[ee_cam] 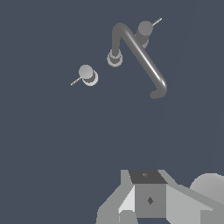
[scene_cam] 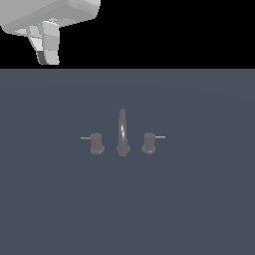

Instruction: Turn on the faucet by rotating a designated handle.

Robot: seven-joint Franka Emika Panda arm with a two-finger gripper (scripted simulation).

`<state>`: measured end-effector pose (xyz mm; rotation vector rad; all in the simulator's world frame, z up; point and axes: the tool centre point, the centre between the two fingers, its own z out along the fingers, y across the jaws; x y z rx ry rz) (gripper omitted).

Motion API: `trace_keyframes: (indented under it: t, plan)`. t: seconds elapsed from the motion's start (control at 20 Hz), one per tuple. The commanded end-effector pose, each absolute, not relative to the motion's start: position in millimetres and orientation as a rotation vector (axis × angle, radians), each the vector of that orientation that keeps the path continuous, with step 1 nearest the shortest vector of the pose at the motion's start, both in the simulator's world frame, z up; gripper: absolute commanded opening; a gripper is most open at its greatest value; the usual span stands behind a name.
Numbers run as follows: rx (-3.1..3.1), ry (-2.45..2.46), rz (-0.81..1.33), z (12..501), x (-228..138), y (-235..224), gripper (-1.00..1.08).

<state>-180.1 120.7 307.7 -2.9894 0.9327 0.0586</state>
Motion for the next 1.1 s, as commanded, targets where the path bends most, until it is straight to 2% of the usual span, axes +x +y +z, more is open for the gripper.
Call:
trace_keyframes:
  t: [0.0,1.05]
  plan:
    - [-2.962,1.011,0.056,294,-171,128,-1.00]
    - [-2.719,1.545,0.038,195,-92,160,-1.00]
